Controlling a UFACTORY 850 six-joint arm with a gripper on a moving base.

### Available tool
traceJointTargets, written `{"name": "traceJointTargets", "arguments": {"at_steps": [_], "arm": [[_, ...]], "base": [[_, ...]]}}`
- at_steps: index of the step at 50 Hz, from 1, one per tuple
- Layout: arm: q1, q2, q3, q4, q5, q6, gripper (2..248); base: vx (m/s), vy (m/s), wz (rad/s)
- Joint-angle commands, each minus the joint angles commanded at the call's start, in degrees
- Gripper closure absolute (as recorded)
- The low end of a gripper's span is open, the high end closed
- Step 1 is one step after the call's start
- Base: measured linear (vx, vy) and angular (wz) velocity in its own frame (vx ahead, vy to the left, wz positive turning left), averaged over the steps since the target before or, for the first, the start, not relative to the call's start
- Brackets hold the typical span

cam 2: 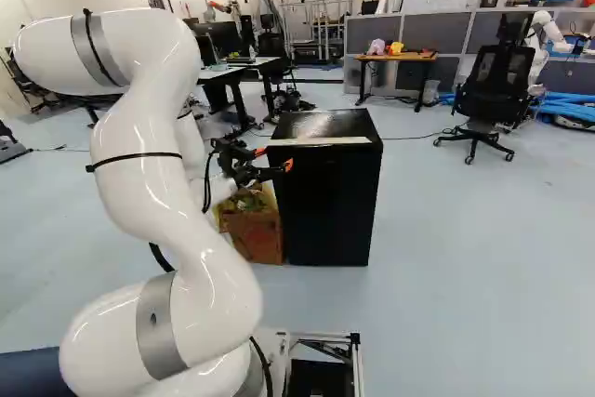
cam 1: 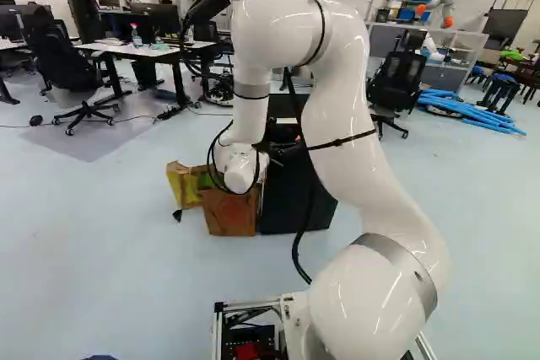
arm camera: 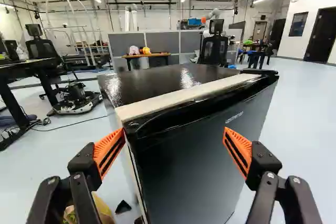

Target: Grab a drink from the fridge

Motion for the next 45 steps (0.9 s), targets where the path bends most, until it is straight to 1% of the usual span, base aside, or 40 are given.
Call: {"name": "traceJointTargets", "arguments": {"at_steps": [20,45], "arm": [[1.19,-0.97,-1.76,3.92,0.0,0.0,3],[2.76,-2.36,-4.34,4.0,0.0,0.0,3]], "base": [[0.0,0.0,0.0],[0.0,0.0,0.0]]}}
